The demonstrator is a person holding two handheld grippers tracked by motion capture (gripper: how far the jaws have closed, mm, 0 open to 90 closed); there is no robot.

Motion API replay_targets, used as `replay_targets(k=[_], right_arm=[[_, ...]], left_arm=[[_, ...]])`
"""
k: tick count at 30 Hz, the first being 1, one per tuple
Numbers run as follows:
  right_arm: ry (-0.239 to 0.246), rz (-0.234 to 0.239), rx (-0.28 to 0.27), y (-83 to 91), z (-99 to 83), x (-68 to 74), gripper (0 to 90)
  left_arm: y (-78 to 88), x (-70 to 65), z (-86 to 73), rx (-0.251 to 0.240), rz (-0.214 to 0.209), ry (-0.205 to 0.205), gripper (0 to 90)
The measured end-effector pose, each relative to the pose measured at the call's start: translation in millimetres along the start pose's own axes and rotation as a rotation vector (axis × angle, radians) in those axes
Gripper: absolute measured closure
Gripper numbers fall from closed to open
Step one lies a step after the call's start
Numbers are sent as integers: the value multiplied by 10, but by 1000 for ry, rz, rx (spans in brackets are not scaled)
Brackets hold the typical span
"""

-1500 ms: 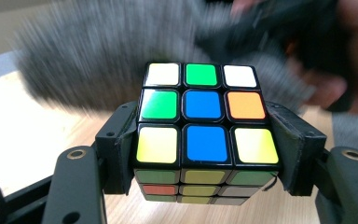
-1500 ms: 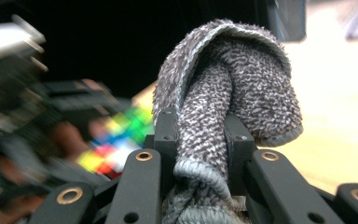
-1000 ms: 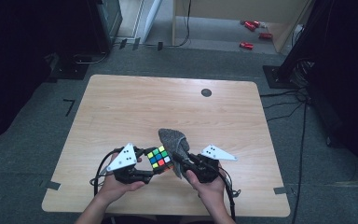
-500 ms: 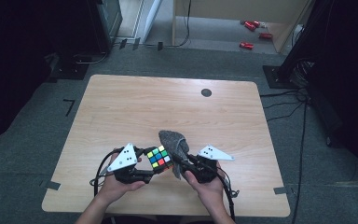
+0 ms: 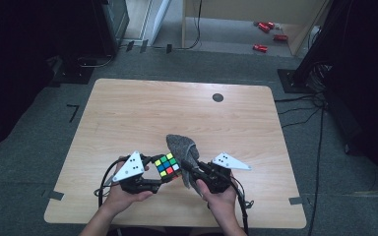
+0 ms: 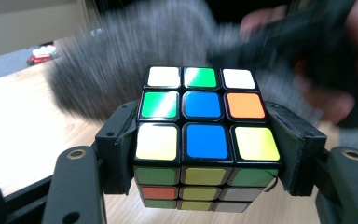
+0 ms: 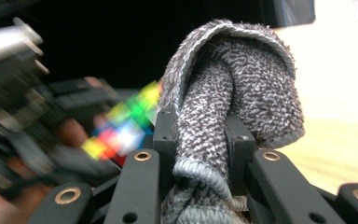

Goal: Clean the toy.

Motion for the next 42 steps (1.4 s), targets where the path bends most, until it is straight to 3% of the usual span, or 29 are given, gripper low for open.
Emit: replay_targets(k=[5,8,12,15,23,25,27,30,39,42], right_arm=[[11,31,-8,30,54,50,724],[20,58,-46,92,127,104,723],[-1,48,-44,57,75,31,724],[-18,24,3,-21,-19,-39,725],[37,46,-47,74,96,90,721],[26,46,-42,61,77,63,721],[-16,29,-6,-5,-1,-17,722],[-29,31,10,-26,-25,-32,722],[15,68,-36,85,124,97,712],[2,45,-16,40,64,15,712]], left_arm=[[-22,35,-48,10,17,10,349],[-80,-19,-63,32,15,-14,349],[-57,-26,-37,17,15,-12,349],[-3,13,-15,-7,14,2,349],[-51,-8,-51,17,17,-7,349],[-48,-15,-43,22,24,-19,349],[-20,-11,-23,6,25,-12,349],[24,22,-4,-15,28,-4,349],[-50,-14,-38,27,13,-13,349],[-11,-10,6,-14,-2,14,349]])
Point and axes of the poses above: each handheld gripper's, and its own axes: y roughly backward along the jaws, z roughly out of its top, x roughly to its left, the point moved 2 cm from there along -y, roughly forward along the jaws, and after that the axes turned 3 degrees about -z, right-handed, at the moved point
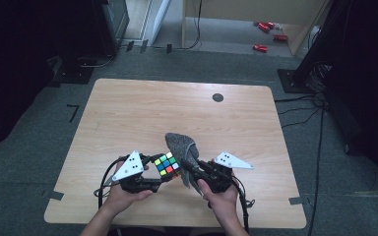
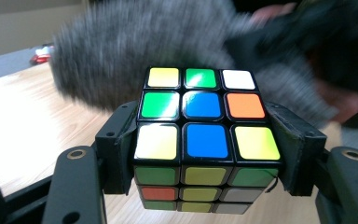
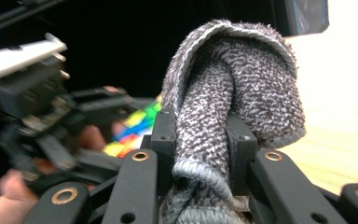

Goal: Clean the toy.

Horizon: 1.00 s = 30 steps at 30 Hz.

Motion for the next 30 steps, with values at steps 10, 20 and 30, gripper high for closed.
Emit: replay_targets(k=[10,20,30], right_arm=[[-2,54,-27,23,43,60,709],[-69,17,23,-67,-93,-102,714],[-16,64,-39,40,64,51,711]], left_arm=[[26,39,-12,-19,1,19,349],[73,34,44,-50,-5,21,349],[36,24,17,-22,-1,16,349]])
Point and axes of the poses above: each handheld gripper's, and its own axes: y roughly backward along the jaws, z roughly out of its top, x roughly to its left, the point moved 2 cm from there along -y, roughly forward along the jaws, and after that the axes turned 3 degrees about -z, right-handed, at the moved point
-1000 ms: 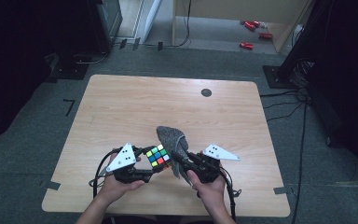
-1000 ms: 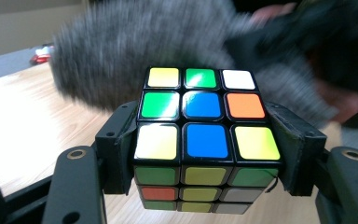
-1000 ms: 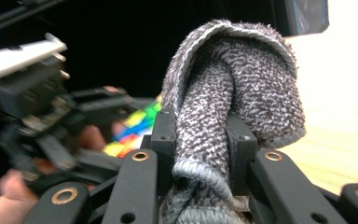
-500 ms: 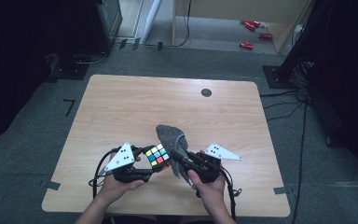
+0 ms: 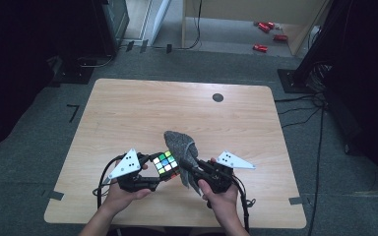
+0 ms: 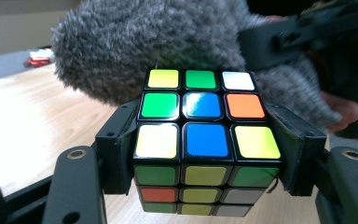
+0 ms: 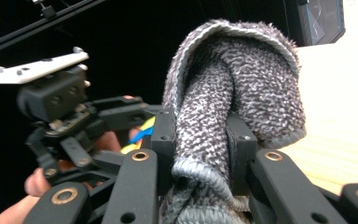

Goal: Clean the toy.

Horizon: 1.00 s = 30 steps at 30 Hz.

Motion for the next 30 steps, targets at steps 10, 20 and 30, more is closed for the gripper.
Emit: replay_targets(k=[10,20,30], right_arm=[[231,19,76,-282,-352,65,700],[327,-3,80,-320,-396,116,698],[342,32,118,-391,-502,200,690]], left_arm=[[248,205,55,-161,18,125,349],[179,172,41,-138,10,133,350],[143,163,30,-122,22,136,350]])
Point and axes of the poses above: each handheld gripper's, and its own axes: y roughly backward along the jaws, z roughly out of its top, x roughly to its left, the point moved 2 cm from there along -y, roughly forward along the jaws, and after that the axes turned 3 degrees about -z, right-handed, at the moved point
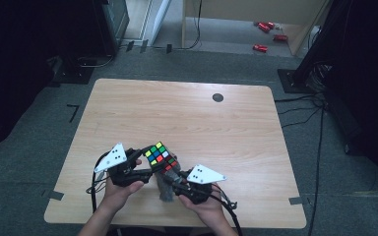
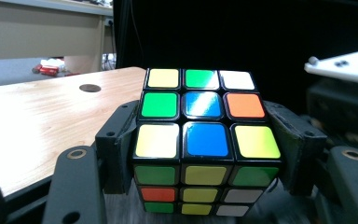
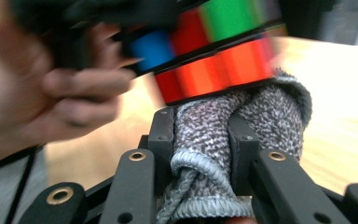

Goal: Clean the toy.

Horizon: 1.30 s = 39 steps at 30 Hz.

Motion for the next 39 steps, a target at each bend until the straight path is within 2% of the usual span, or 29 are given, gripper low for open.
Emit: replay_targets(k=[2,4,7,8,11,15,17,19,23,26,29,31,33,37,39], right_arm=[[23,2,4,-19,-3,42,690],[14,-12,-14,14,22,-2,691],[-23,-62,-66,117,60,-137,693],[-23,-62,-66,117,60,-137,693],[27,-44,-56,58,18,-52,692],[89,18,-8,-69,-60,124,688],[95,16,-4,-65,-52,124,688],[67,-11,-21,-12,-16,37,688],[-39,-76,-83,98,16,-166,690],[-28,-57,-62,41,-27,-109,690],[3,3,-24,-60,-76,39,684],[32,24,-12,-86,-85,103,683],[47,13,-17,-66,-60,89,683],[-13,-50,-77,53,1,-86,686],[-30,-62,-88,71,-4,-120,686]], left_arm=[[21,17,7,-6,4,9,349],[38,31,14,-13,12,12,350],[44,43,14,-14,16,18,350],[40,43,13,-11,14,20,350],[21,27,7,-11,3,16,350],[7,13,-3,4,0,1,350],[11,17,-1,-1,0,5,350],[20,26,2,-1,2,4,350],[6,33,-13,6,7,12,350],[-10,25,-23,11,7,12,350],[-11,25,-24,12,6,12,349],[3,35,-21,7,6,13,350],[19,50,-14,1,14,16,350],[41,70,-8,4,24,14,350],[30,69,-14,8,27,15,350]])
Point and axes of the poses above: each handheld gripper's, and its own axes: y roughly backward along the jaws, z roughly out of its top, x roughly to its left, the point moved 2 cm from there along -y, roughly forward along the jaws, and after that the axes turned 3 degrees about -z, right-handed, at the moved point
